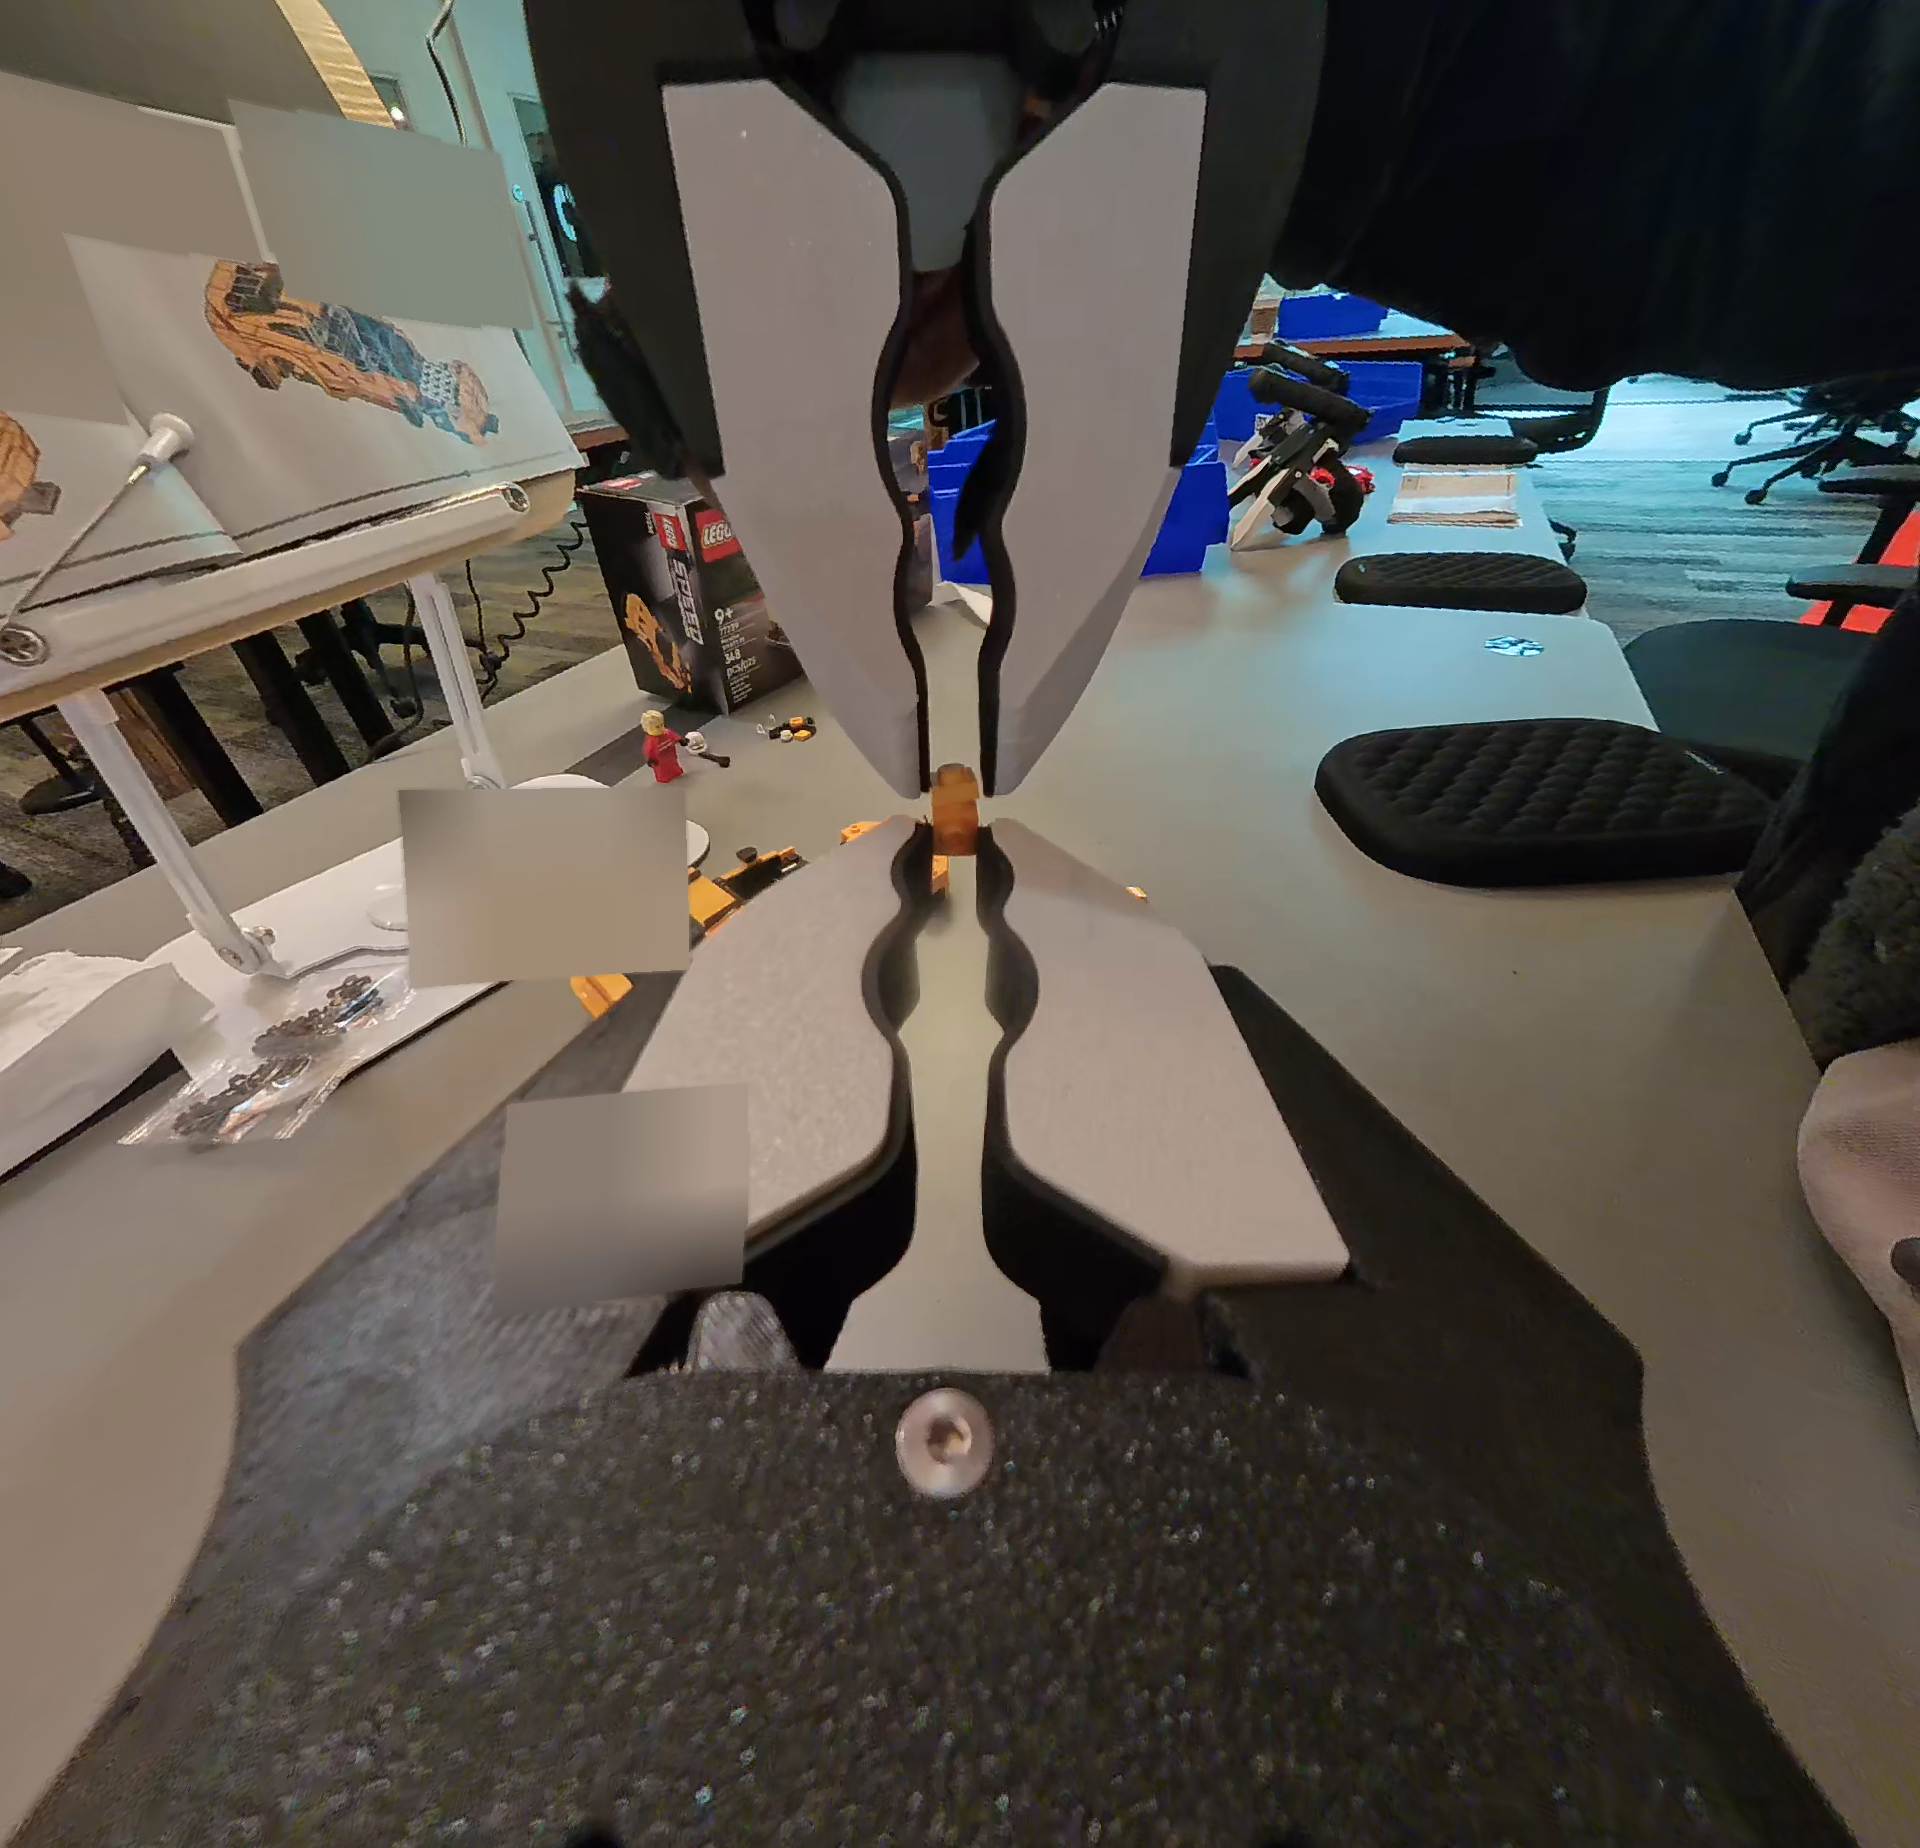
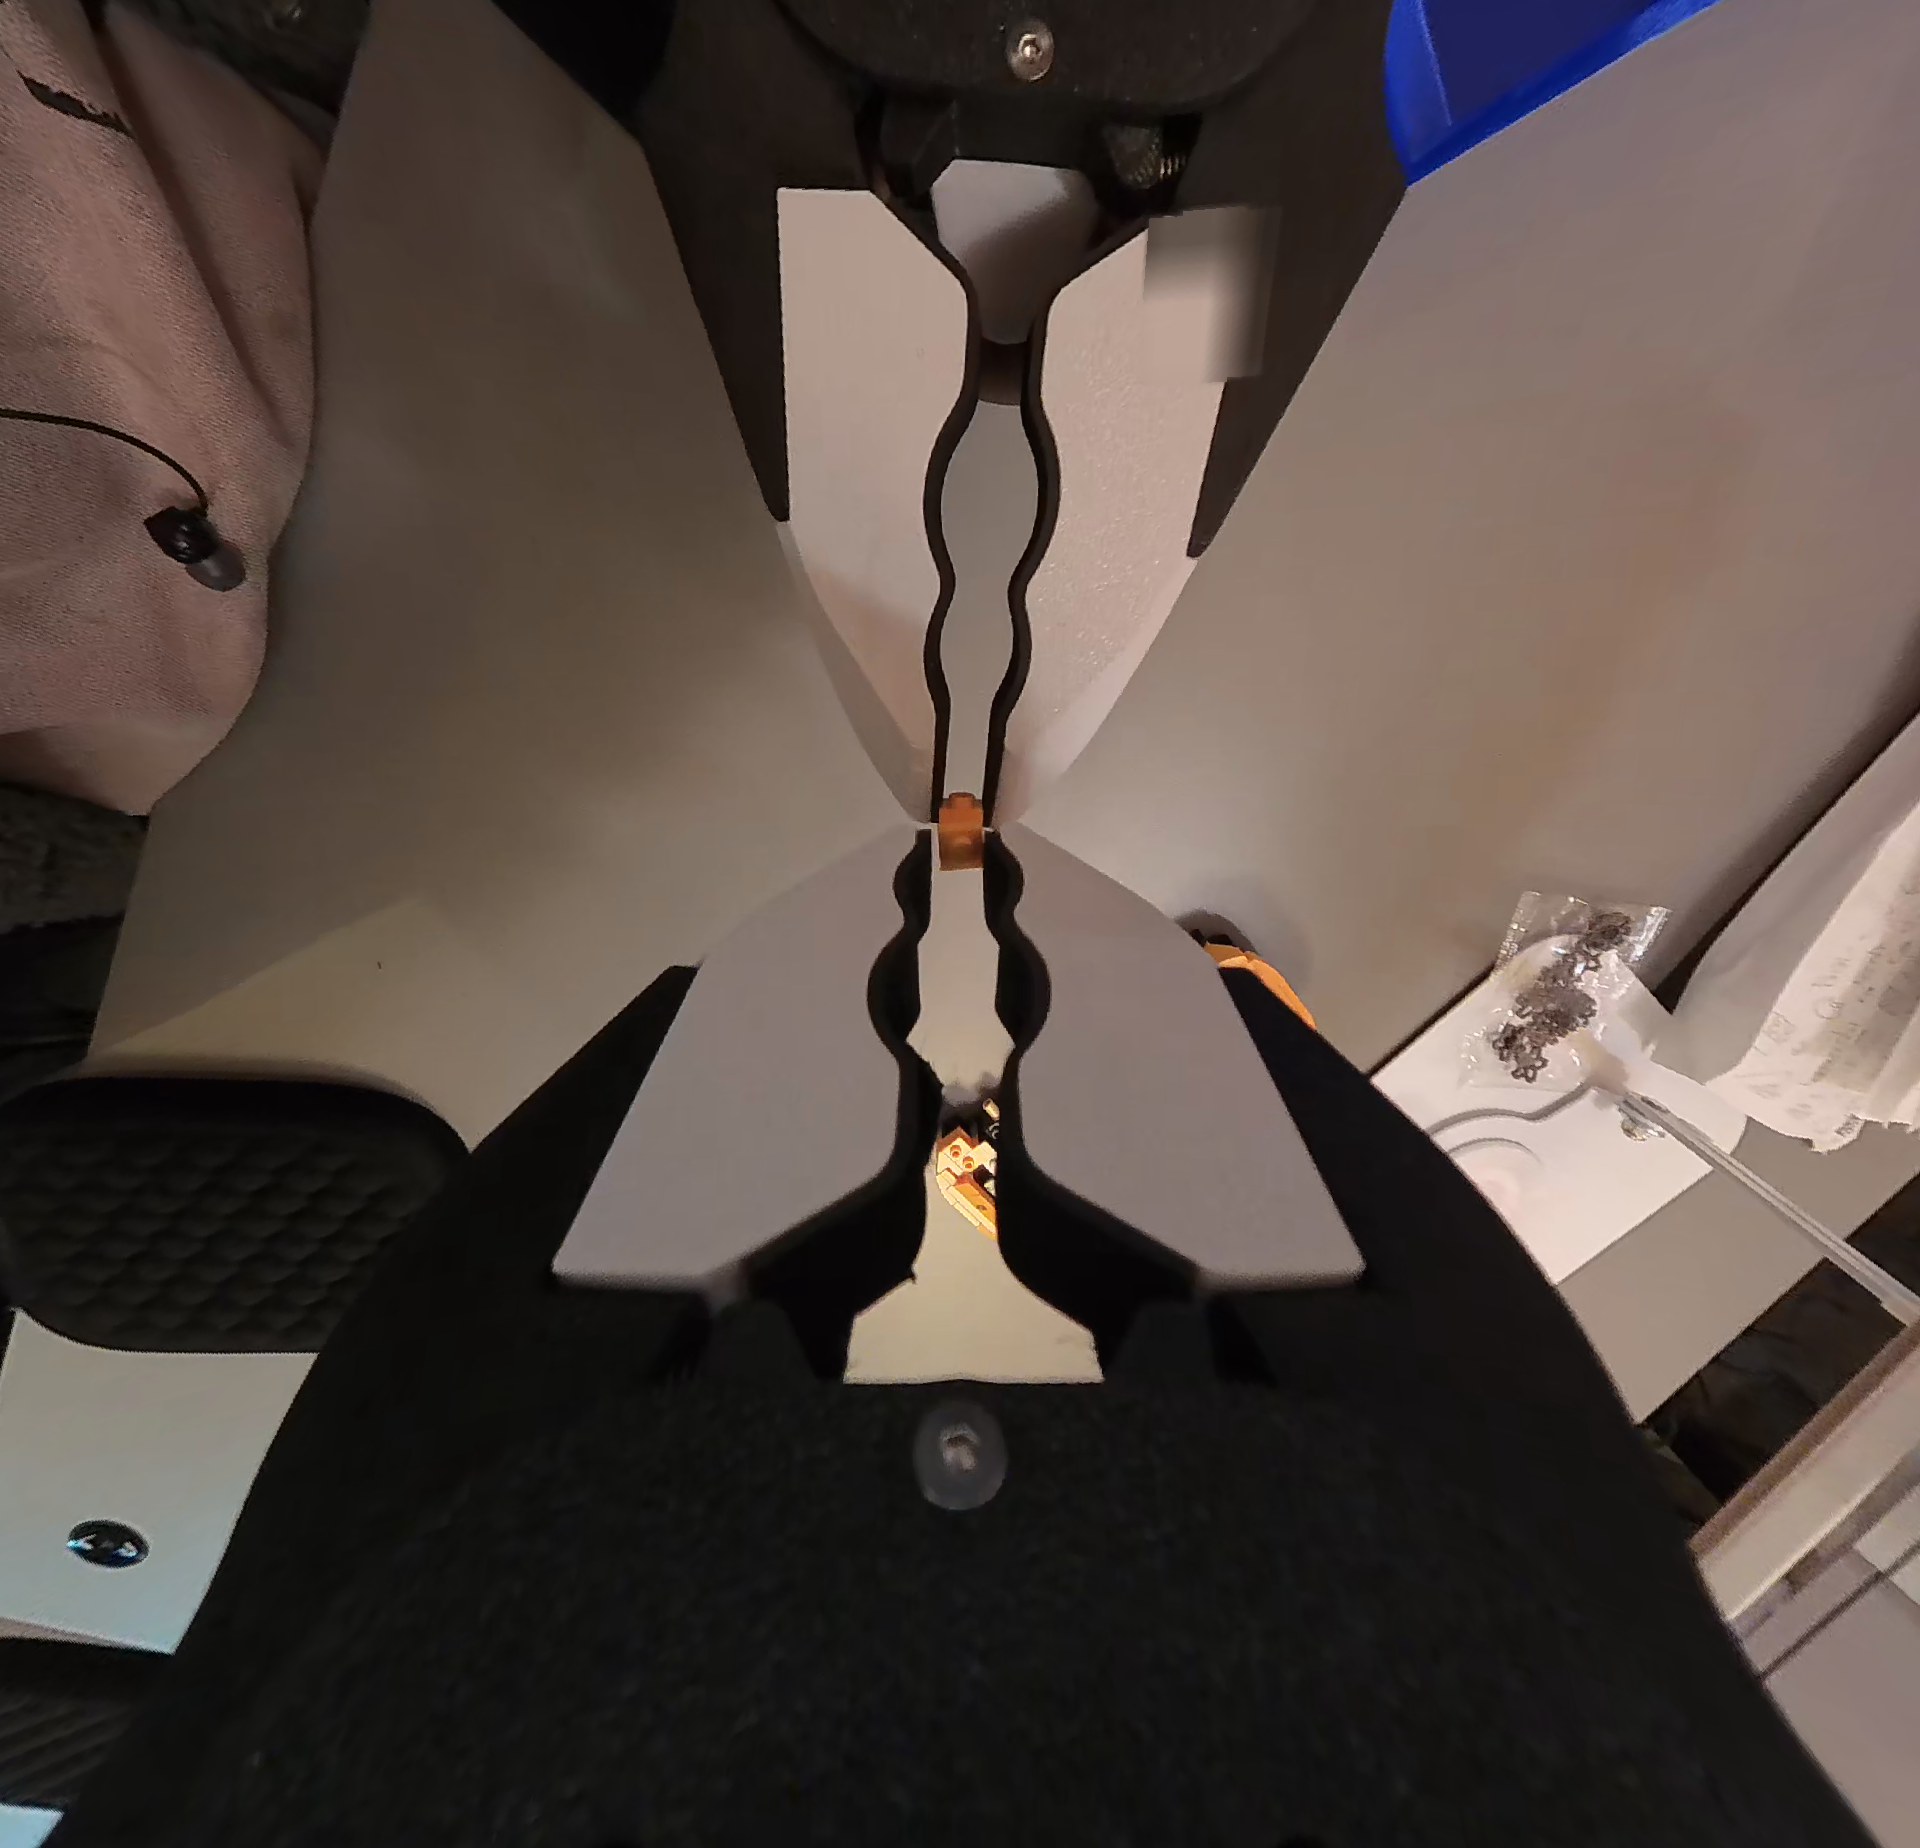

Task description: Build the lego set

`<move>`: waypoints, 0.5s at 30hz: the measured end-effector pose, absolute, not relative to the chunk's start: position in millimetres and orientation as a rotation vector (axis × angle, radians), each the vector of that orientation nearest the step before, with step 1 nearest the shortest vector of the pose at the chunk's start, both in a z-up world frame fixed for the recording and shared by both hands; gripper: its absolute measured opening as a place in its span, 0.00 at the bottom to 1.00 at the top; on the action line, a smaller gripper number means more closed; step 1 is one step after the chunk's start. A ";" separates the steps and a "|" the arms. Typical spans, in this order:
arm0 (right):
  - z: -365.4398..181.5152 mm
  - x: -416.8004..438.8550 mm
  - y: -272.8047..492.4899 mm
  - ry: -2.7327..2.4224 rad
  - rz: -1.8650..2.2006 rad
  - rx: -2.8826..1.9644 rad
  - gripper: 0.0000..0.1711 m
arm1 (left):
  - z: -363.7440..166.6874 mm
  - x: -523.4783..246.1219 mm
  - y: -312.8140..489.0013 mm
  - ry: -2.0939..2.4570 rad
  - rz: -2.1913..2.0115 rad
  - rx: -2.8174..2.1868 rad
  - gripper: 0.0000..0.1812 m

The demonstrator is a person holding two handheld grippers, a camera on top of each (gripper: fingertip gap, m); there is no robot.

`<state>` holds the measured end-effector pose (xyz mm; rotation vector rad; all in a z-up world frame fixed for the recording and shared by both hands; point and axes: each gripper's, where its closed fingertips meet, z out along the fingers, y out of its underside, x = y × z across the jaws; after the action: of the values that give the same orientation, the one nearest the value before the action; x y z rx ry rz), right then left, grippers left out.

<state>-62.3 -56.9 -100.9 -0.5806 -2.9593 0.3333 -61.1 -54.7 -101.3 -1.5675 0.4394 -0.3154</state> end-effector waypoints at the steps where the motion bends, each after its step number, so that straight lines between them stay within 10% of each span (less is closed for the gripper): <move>1: -100.3 -62.3 -57.2 -2.958 0.336 -0.582 0.05 | -101.2 -61.2 -54.7 0.438 -0.318 -1.567 0.04; 15: -95.1 -62.1 -59.4 -2.924 0.392 -0.585 0.06 | -99.0 -61.6 -55.8 0.417 -0.353 -1.557 0.04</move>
<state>-62.1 -59.4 -95.1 -0.5848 -2.9242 0.3923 -61.6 -55.8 -99.0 -1.5573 0.4175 -0.3527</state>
